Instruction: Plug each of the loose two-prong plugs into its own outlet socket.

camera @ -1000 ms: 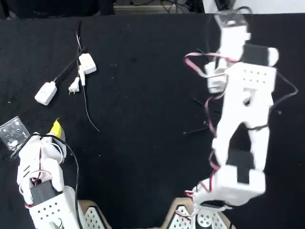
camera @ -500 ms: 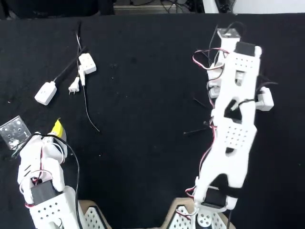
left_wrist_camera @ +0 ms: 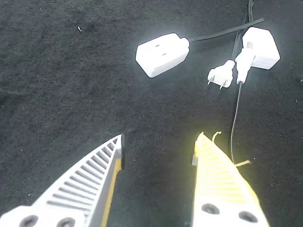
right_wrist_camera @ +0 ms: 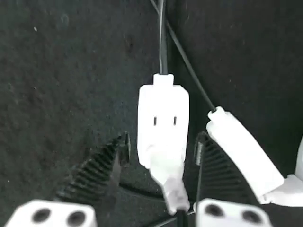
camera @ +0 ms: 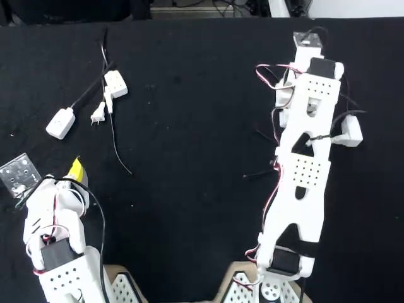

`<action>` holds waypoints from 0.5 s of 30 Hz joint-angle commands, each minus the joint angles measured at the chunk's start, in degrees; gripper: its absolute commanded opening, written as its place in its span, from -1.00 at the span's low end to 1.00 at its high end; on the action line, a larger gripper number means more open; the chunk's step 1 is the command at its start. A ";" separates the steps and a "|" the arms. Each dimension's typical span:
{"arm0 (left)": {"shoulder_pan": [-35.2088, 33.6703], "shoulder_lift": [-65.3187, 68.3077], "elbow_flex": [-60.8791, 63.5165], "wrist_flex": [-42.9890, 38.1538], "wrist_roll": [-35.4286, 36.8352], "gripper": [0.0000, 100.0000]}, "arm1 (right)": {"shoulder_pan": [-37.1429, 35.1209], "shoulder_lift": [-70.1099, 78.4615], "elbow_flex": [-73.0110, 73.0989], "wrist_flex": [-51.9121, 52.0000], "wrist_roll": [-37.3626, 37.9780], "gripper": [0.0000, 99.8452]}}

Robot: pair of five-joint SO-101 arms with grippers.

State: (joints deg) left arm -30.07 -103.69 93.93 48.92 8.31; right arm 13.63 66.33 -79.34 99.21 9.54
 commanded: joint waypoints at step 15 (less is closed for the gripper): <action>0.75 -0.62 -3.12 -0.09 0.18 -0.51 | -3.87 -28.18 0.57 2.02 -0.53 -0.58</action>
State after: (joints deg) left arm -30.07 -103.69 93.93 48.92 8.31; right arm 10.90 47.52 -78.64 99.21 9.45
